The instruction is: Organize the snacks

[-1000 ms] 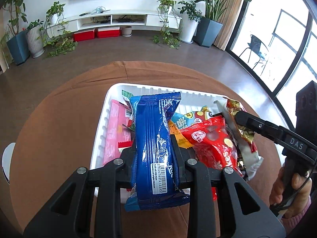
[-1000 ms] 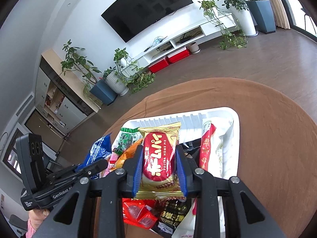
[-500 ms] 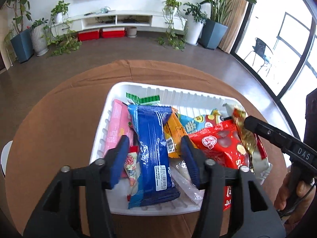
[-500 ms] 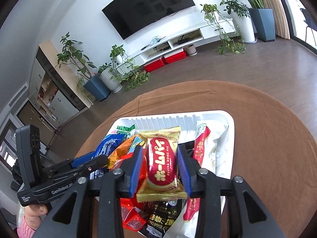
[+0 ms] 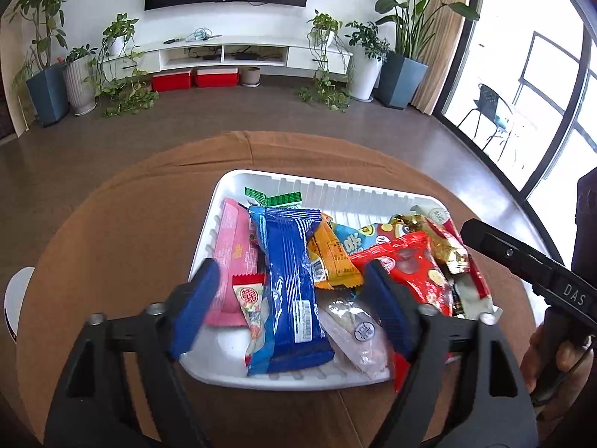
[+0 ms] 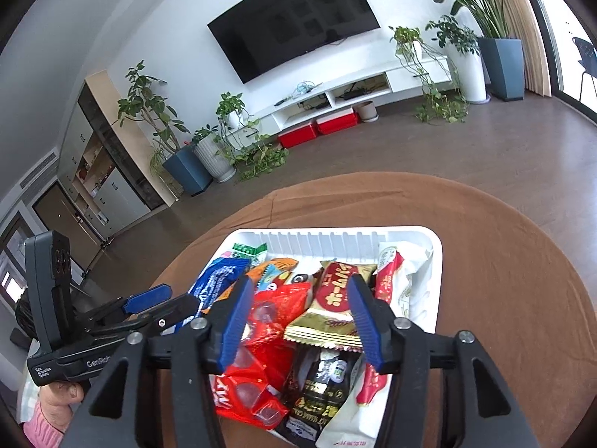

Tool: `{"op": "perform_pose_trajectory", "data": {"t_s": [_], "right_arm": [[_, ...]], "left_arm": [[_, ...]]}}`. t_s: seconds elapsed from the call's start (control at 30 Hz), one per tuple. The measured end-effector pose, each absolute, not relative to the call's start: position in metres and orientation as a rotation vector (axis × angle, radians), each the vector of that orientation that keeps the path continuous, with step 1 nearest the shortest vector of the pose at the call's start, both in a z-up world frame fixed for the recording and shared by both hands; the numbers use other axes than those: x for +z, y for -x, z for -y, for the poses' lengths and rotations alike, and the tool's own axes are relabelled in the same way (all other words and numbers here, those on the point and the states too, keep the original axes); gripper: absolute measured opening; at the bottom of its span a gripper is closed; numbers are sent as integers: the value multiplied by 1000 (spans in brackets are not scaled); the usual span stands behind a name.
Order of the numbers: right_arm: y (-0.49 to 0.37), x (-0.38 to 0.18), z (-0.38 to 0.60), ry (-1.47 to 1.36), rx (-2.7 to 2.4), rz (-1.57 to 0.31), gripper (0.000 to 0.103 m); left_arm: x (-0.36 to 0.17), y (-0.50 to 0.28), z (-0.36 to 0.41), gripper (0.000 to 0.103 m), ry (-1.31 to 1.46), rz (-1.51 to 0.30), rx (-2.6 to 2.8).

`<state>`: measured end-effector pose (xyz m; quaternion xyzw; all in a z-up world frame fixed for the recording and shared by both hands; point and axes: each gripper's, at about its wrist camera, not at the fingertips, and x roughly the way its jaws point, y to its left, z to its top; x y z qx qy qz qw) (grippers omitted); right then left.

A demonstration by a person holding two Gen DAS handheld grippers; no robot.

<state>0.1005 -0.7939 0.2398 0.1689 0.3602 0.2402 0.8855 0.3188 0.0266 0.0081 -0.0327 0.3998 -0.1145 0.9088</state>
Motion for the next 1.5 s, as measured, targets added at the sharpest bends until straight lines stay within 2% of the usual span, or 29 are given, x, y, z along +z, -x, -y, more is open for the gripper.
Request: {"op": "perform_pose_trajectory", "data": {"t_s": [0.1, 0.17, 0.53, 0.77, 1.13, 1.5], "right_arm": [[-94, 246, 794, -335, 501, -724, 67], [-87, 251, 794, -324, 502, -697, 69], [-41, 283, 793, -257, 507, -576, 72], [5, 283, 785, -234, 523, -538, 74], [58, 270, 785, -278, 561, -557, 75], [101, 259, 801, -302, 533, -560, 76]], "left_arm": [[12, -310, -30, 93, 86, -821, -242], [15, -301, -32, 100, 91, -810, -234], [33, -236, -45, 100, 94, -739, -154], [60, -185, -51, 100, 72, -669, -83], [102, -79, -19, 102, -175, -456, 38], [106, -30, 12, 102, -202, -474, -24]]}}
